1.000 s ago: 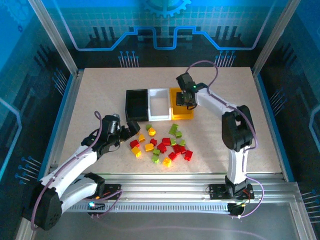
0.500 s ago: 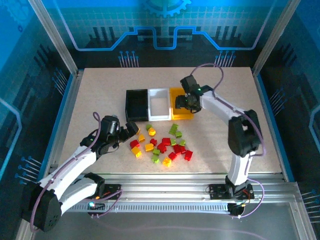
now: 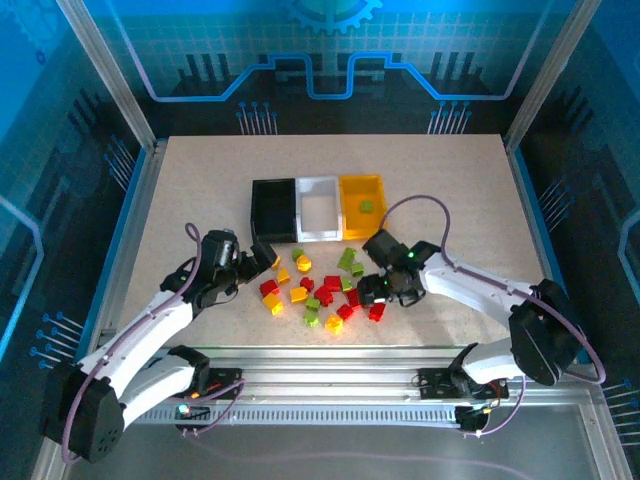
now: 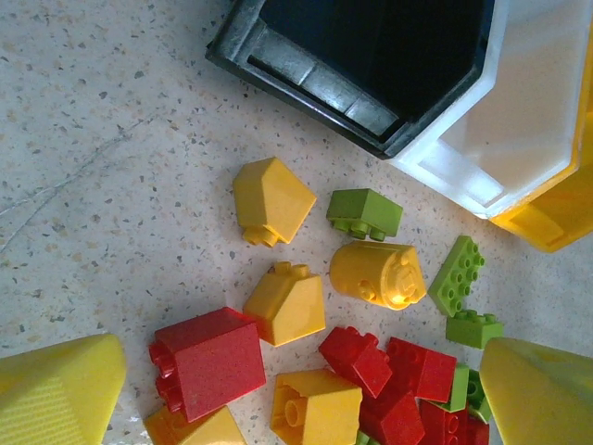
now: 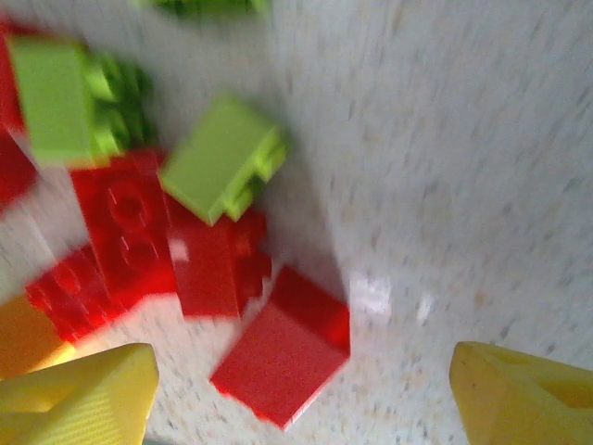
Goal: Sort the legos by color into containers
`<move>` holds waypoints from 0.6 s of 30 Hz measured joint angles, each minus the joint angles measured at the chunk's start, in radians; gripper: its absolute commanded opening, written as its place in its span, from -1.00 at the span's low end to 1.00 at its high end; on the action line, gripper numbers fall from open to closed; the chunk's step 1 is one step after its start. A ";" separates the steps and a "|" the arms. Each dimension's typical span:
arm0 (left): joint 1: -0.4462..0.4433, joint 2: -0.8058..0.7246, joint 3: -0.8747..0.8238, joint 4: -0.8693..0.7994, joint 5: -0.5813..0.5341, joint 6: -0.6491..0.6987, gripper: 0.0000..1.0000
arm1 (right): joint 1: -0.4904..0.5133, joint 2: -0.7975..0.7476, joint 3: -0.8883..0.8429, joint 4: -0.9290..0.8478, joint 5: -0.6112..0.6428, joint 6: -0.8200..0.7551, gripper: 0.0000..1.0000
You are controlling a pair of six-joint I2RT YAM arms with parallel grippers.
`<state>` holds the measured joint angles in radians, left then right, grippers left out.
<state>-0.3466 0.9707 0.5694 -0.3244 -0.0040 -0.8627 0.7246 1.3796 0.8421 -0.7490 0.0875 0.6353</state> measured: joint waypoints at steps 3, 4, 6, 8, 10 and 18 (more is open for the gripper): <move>0.001 0.012 -0.001 0.011 0.000 -0.001 0.98 | 0.047 0.001 -0.034 -0.011 -0.018 0.035 0.68; 0.002 0.015 -0.002 0.016 0.000 -0.001 0.98 | 0.059 0.003 -0.038 -0.008 -0.019 0.047 0.66; 0.002 0.017 -0.003 0.016 0.000 -0.003 0.98 | 0.069 0.015 -0.039 0.003 -0.021 0.061 0.66; 0.003 0.017 -0.003 0.016 0.000 -0.003 0.98 | 0.072 0.034 -0.040 0.021 -0.019 0.073 0.64; 0.003 0.017 -0.003 0.016 0.000 -0.003 0.98 | 0.073 0.055 -0.040 0.036 -0.017 0.080 0.61; 0.003 0.017 -0.005 0.017 0.000 -0.003 0.98 | 0.073 0.091 -0.045 0.092 -0.002 0.103 0.36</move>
<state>-0.3431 0.9874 0.5640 -0.3077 -0.0040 -0.8658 0.7975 1.4708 0.7971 -0.6571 0.0856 0.7383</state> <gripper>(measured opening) 0.989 0.719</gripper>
